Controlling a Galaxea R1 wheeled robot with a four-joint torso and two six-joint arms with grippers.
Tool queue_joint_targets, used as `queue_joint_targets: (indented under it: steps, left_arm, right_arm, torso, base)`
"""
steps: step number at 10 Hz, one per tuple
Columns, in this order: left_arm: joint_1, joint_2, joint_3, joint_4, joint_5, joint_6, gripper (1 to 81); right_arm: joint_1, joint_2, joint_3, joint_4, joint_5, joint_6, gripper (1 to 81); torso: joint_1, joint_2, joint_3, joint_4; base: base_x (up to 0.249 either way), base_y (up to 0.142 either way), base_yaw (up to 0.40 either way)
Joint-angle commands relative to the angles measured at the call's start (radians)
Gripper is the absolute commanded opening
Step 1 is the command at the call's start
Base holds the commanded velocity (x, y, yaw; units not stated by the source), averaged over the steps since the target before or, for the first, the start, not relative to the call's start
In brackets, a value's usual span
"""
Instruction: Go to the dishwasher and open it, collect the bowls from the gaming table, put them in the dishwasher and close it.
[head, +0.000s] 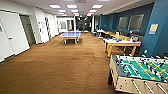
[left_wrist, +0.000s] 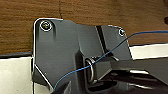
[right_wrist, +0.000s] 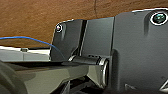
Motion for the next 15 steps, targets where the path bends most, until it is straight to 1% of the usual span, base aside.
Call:
queue_joint_targets:
  steps: [1, 8, 11, 15]
  left_arm:
    - [-0.036, -0.021, 0.008, 0.001, 0.042, 0.006, 81.1]
    - [-0.033, -0.021, 0.008, 0.001, 0.042, 0.006, 81.1]
    - [-0.033, -0.021, 0.008, 0.002, 0.042, 0.006, 81.1]
    - [-0.033, -0.021, 0.008, 0.001, 0.044, 0.006, 81.1]
  right_arm:
    - [0.045, -0.008, 0.017, -0.013, -0.04, -0.001, 81.1]
    - [0.045, -0.008, 0.017, -0.013, -0.04, -0.001, 81.1]
    - [0.045, -0.009, 0.017, -0.013, -0.04, -0.001, 81.1]
    - [0.044, -0.009, 0.017, -0.015, -0.04, -0.001, 81.1]
  torso:
    - [0.0, 0.0, 0.0, 0.0]
    - [0.0, 0.0, 0.0, 0.0]
    - [0.0, 0.0, 0.0, 0.0]
    - [-0.001, 0.0, 0.0, 0.0]
  base:
    - [0.14, 0.0, 0.0]
    - [0.136, 0.0, 0.0]
    - [0.091, 0.0, 0.0]
    - [0.091, 0.072, 0.0]
